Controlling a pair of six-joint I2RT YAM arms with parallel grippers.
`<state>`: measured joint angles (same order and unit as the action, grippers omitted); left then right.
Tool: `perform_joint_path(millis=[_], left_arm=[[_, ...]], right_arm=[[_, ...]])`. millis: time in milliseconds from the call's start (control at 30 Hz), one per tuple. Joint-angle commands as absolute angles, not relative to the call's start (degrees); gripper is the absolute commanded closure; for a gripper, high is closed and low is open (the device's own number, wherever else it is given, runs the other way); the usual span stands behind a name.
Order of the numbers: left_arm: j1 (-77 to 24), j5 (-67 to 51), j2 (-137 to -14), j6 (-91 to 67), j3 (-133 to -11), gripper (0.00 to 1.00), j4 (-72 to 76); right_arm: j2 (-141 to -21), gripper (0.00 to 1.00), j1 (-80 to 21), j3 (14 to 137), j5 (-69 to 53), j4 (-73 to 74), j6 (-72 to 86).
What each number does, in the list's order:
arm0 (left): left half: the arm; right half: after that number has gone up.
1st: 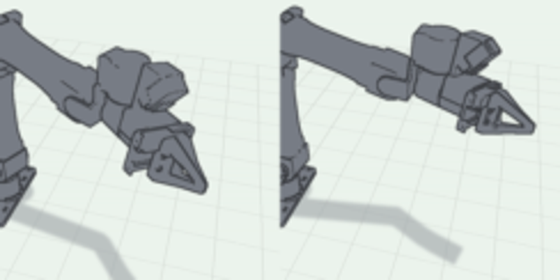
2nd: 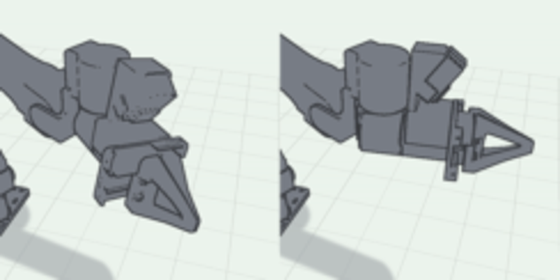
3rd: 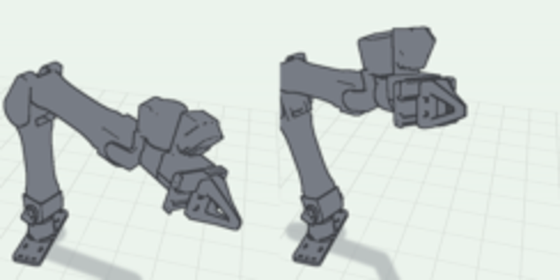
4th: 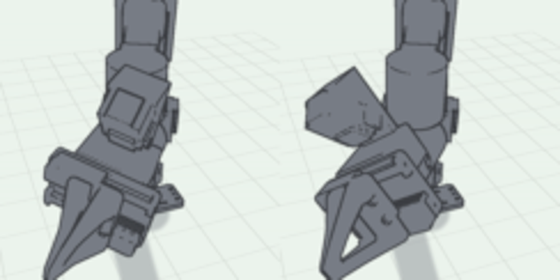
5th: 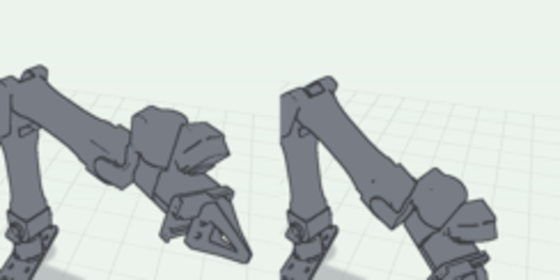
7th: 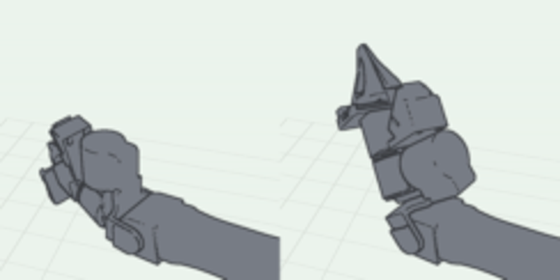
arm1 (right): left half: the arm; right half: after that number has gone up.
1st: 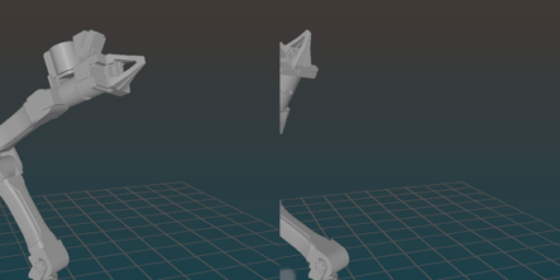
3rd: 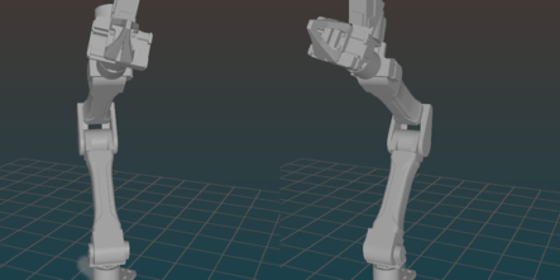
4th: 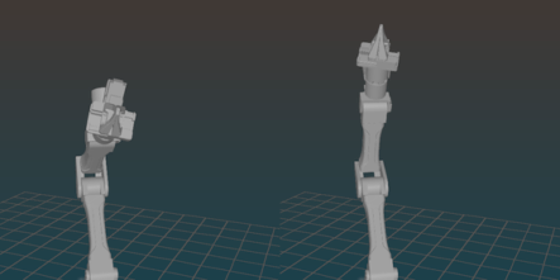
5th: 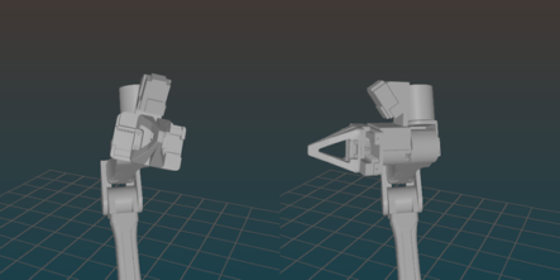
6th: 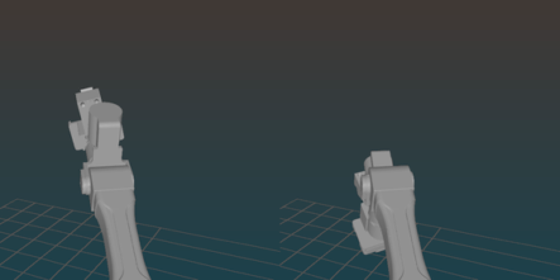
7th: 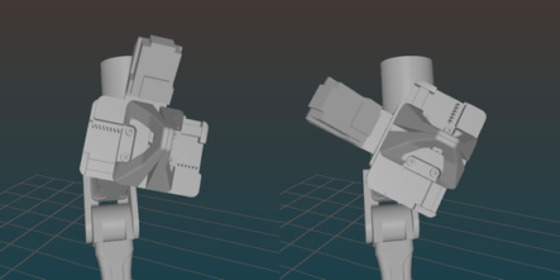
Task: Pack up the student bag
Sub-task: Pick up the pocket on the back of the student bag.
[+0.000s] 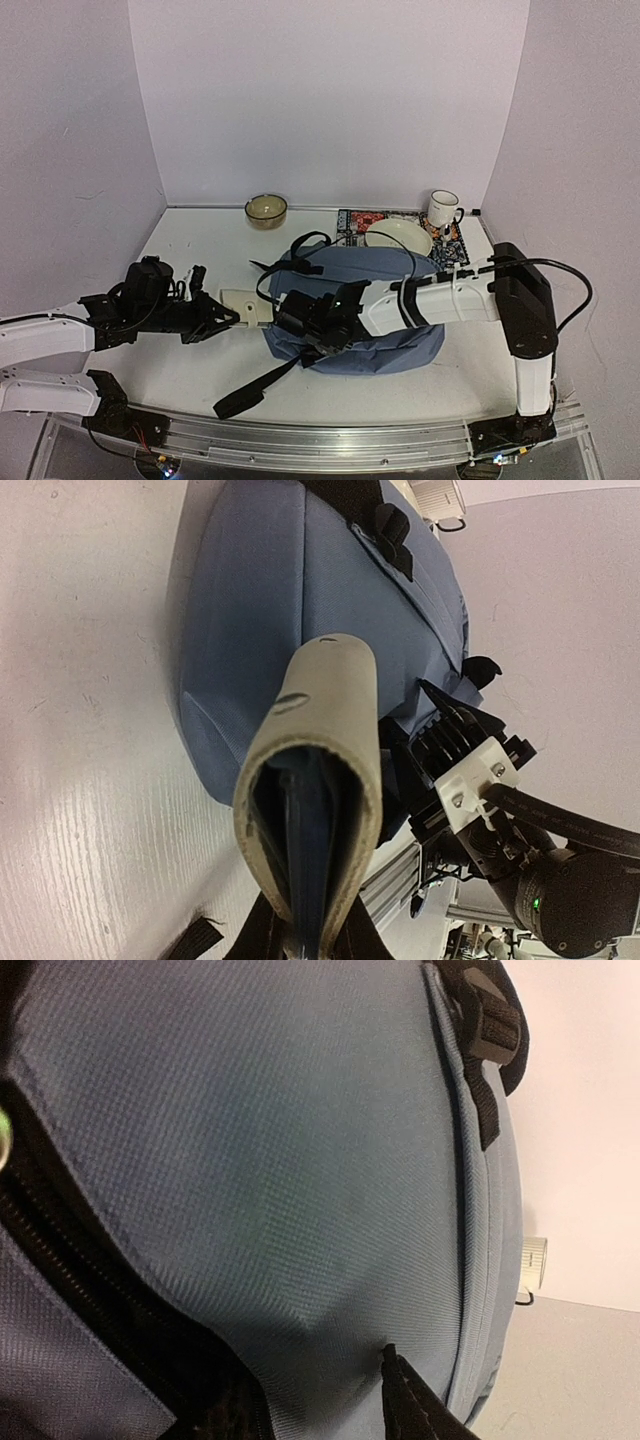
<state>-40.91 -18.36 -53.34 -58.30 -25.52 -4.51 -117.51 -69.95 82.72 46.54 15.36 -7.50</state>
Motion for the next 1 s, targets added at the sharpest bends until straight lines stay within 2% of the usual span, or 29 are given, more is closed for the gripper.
perform_joint_path(millis=[0, 100, 333, 467, 633, 833, 967], left_arm=[[-40.9, -20.8, -52.8, -57.2, -28.4, 1.0, -3.3], [-40.9, -21.8, -53.0, -57.2, -28.7, 1.0, -3.3], [-42.9, -24.4, -53.9, -56.5, -29.9, 1.0, -3.2], [-46.8, -23.5, -55.3, -57.5, -30.3, 1.0, -3.0], [-52.6, -21.3, -55.1, -60.2, -30.3, 1.0, -2.0], [-53.2, -17.3, -45.4, -63.0, -29.9, 1.0, -2.0], [-53.3, -19.8, -44.9, -63.1, -31.8, 1.0, -1.4]], right_arm=[[-116.9, 0.64, -69.2, 83.0, 51.4, 15.4, -8.6], [-114.9, 0.72, -69.3, 83.3, 49.0, 15.3, -8.8], [-110.4, 0.82, -69.3, 85.2, 41.3, 15.3, -9.0], [-110.7, 0.94, -69.2, 86.8, 39.0, 15.2, -9.1], [-111.0, 0.96, -69.1, 88.7, 36.8, 15.2, -7.8], [-111.9, 1.0, -69.0, 90.5, 34.7, 15.2, -5.9], [-112.5, 1.0, -68.9, 91.2, 34.1, 15.2, -4.7]])
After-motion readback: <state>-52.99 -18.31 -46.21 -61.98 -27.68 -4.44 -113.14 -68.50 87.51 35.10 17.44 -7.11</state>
